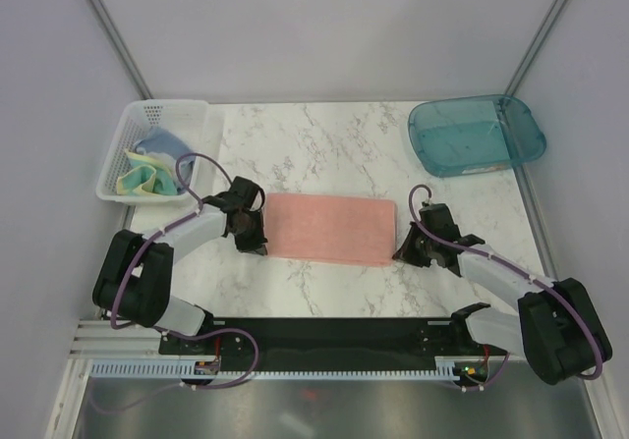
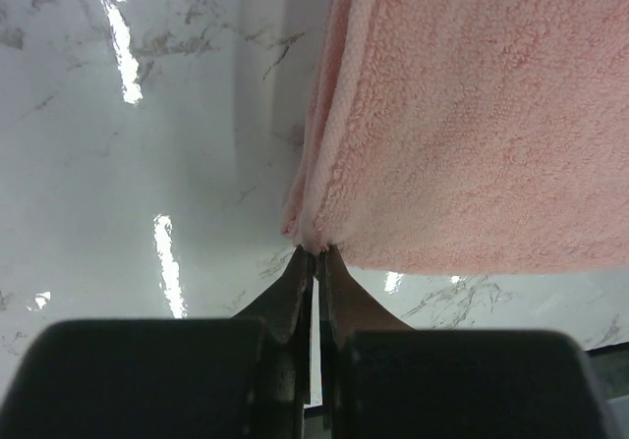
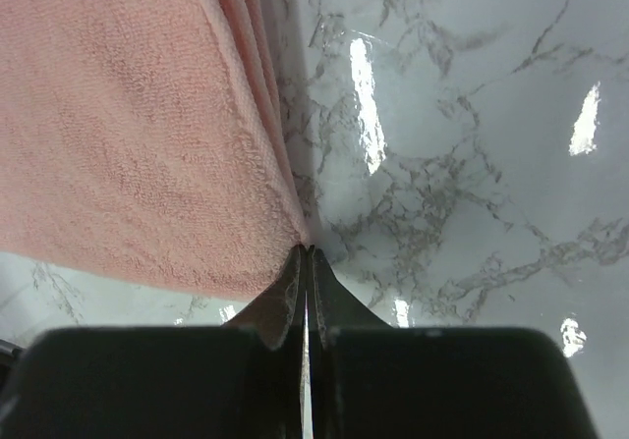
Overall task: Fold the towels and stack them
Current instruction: Fold the towel, then neatly place the folded towel into the bin
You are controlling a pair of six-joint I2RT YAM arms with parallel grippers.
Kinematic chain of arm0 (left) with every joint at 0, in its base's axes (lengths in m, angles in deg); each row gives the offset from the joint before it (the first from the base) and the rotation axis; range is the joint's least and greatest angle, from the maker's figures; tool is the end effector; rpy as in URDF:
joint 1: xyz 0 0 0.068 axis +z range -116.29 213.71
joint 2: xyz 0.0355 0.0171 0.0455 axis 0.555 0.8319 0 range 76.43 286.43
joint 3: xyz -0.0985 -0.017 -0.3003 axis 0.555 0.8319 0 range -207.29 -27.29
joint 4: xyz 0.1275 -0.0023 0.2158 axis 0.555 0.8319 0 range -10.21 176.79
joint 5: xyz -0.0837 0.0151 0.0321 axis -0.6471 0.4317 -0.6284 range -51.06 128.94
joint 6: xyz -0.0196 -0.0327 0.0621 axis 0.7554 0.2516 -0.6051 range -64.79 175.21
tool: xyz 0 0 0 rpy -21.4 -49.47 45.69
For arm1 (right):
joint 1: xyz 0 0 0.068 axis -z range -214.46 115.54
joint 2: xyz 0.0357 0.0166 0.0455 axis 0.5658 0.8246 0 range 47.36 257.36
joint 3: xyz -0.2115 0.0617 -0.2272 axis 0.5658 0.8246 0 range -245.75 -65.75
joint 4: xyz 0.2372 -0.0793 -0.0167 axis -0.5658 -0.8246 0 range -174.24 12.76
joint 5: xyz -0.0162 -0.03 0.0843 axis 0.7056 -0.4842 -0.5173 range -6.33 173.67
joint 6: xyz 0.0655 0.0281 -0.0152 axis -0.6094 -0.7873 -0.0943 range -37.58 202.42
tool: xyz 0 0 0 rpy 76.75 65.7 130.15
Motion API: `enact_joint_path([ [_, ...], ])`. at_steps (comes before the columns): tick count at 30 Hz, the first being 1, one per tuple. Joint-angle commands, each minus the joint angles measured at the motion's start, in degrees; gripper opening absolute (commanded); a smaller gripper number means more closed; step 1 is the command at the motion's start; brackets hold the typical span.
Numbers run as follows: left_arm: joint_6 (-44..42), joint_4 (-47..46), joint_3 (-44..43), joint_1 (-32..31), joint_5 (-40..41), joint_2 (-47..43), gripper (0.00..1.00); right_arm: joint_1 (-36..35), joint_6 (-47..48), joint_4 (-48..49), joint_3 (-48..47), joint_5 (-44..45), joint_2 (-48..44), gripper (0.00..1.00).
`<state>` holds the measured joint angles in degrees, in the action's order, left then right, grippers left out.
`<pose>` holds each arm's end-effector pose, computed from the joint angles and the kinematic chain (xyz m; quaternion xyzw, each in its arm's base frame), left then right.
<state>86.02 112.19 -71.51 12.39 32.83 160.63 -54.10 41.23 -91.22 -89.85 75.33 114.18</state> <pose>0.2277 -0.0957 0.1889 -0.0735 0.9841 -0.1145 0.1142 0.1706 0.0702 0.1713 0.1581 0.9426 0.2048 0.2111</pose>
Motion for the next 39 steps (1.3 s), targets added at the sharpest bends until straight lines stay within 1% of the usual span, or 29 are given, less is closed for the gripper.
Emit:
enact_joint_path([
  [1, 1.71, -0.23, 2.83, -0.21, 4.26, 1.31, 0.02, 0.13, -0.21, 3.34, 2.21, 2.19, 1.72, 0.00],
  [3, 2.06, -0.50, 3.01, -0.65, 3.56, 1.22, 0.02, 0.21, -0.29, 4.48, 2.56, 2.36, 1.99, 0.00],
  [7, 2.06, 1.51, 2.13, -0.65, 5.22, 0.44, 0.02, 0.13, -0.03, 4.66, 2.22, 0.70, 1.29, 0.00],
  [8, 1.89, 2.13, 1.52, -0.65, 5.49, 0.17, 0.03, 0.21, 0.06, 4.14, 1.78, 0.52, 0.16, 0.05],
  [9, 1.71, 3.97, -0.05, -0.74, 5.84, -0.09, 0.13, 0.13, 0.40, 2.39, 1.25, 0.95, -0.46, 0.10],
  [10, 1.63, 4.94, -1.03, -0.65, 7.67, -0.18, 0.20, 0.13, 0.76, 1.42, 0.55, 1.04, -1.08, 0.16],
  [11, 1.28, 5.99, -1.99, -0.65, 7.86, -0.44, 0.31, 0.13, 1.28, 0.10, -1.20, 1.22, -2.22, 0.28],
  [13, 0.84, 9.24, -5.42, -0.74, 8.74, -0.53, 0.39, 0.21, 2.51, -4.20, -4.18, 2.00, -3.10, 0.39],
  [14, 0.22, 10.39, -6.56, -0.65, 9.27, -0.71, 0.43, 0.13, 3.13, -5.69, -5.25, 1.92, -3.72, 0.47],
  [15, -0.13, 11.62, -9.18, -0.65, 9.97, -0.79, 0.47, 0.21, 3.83, -8.41, -6.30, 2.10, -3.81, 0.50],
  [16, -0.66, 13.81, -10.51, -0.65, 11.72, -1.06, 0.47, 0.21, 4.88, -9.48, -8.40, 2.71, -3.72, 0.53],
  [17, -0.75, 14.44, -11.92, -0.65, 12.78, -1.32, 0.49, 0.13, 5.33, -9.92, -9.38, 2.71, -3.55, 0.62],
  [19, -0.57, 14.79, -16.40, -0.65, 13.49, -1.94, 0.50, 0.21, 6.12, -10.02, -12.18, 3.15, -1.63, 0.69],
  [20, -1.01, 15.23, -19.72, -0.65, 13.93, -1.68, 0.50, 0.21, 6.47, -9.67, -13.25, 3.07, -0.57, 0.71],
  [23, -1.36, 15.32, -25.27, -0.65, 13.06, 0.95, 0.51, 0.30, 8.40, -7.83, -17.64, 0.71, 5.32, 0.77],
  [24, -1.28, 15.06, -26.25, -0.65, 12.10, 2.88, 0.51, 0.30, 8.75, -6.86, -18.52, 0.43, 6.72, 0.78],
  [25, -1.45, 13.84, -26.52, -0.65, 8.43, 3.50, 0.50, 0.30, 9.02, -6.68, -20.10, 0.25, 9.61, 0.79],
  [26, -1.71, 9.83, -25.48, -0.56, 6.39, 4.12, 0.50, 0.30, 9.72, -5.72, -20.72, -0.53, 10.94, 0.79],
  [28, -0.84, 5.67, -23.46, -0.56, 1.12, 6.05, 0.49, 0.65, 10.07, -4.31, -21.08, -1.06, 14.27, 0.79],
  [29, -0.66, 4.00, -21.53, -0.30, 0.84, 7.02, 0.49, 0.83, 10.42, -3.09, -20.99, -1.50, 15.34, 0.79],
  [31, -0.66, 3.55, -20.03, 0.14, 2.41, 9.91, 0.48, 1.00, 10.51, -1.33, -19.68, -2.38, 16.92, 0.79],
  [33, -1.54, 2.58, -16.61, 1.37, 3.29, 11.76, 0.47, 1.09, 11.13, 1.31, -17.93, -3.34, 17.37, 0.79],
  [34, -1.80, 1.79, -16.59, 1.81, 3.12, 11.77, 0.47, 1.09, 11.13, 2.02, -17.22, -3.87, 17.46, 0.79],
  [39, -1.89, -1.90, -11.15, 2.69, 1.98, 13.27, 0.45, 1.09, 10.25, 9.31, -11.60, -8.62, 17.81, 0.79],
])
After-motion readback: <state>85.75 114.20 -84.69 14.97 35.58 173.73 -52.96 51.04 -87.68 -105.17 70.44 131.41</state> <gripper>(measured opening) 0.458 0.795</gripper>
